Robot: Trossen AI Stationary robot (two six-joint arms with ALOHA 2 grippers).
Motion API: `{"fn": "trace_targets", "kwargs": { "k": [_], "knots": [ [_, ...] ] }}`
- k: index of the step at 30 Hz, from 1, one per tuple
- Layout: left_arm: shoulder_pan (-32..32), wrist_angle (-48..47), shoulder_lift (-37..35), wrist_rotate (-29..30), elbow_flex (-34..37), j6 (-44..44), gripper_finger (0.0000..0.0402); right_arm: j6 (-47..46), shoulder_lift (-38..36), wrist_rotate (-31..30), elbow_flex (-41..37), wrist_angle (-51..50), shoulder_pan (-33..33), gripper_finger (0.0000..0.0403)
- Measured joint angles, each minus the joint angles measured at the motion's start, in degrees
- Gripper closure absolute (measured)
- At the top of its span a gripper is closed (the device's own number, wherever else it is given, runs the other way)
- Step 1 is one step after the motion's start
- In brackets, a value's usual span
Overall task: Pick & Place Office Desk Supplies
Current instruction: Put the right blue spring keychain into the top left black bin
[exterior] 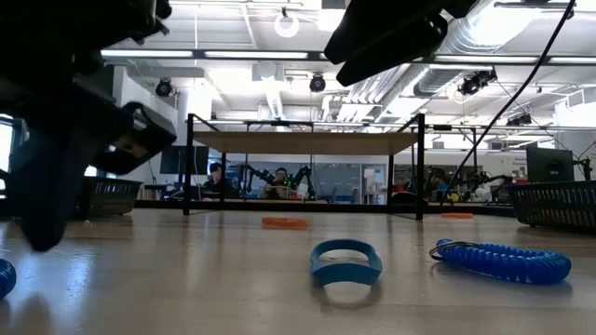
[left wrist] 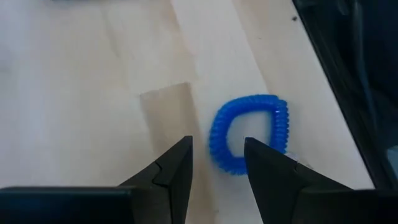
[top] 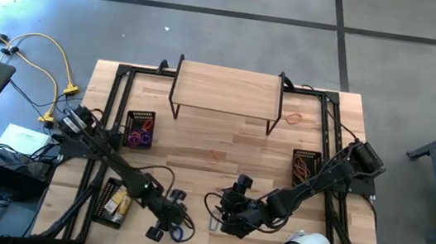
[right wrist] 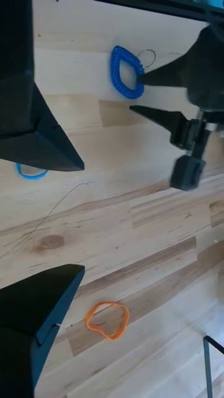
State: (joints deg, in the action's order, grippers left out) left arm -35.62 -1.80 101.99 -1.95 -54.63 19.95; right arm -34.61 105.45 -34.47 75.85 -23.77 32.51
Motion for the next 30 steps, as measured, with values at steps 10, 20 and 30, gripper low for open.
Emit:
{"fn": "trace_targets", "kwargs": {
  "k": [10,20,30],
  "knots": [
    [-0.13,3.04,3.18,-1.01,-0.09,-0.66,0.0267,-0.04,0.0,-0.05,0.0,0.02,0.0,0.0156],
    [0.41,3.51,3.77,-3.58,0.66,2.36,0.0374,-0.26,0.0,0.14,0.0,0.43,0.0,0.0156],
    [0.22,2.37,2.81,-4.95,0.87,2.42,0.0398,-0.2,0.0,0.14,0.0,0.18,0.0,0.0156]
  ]
}}
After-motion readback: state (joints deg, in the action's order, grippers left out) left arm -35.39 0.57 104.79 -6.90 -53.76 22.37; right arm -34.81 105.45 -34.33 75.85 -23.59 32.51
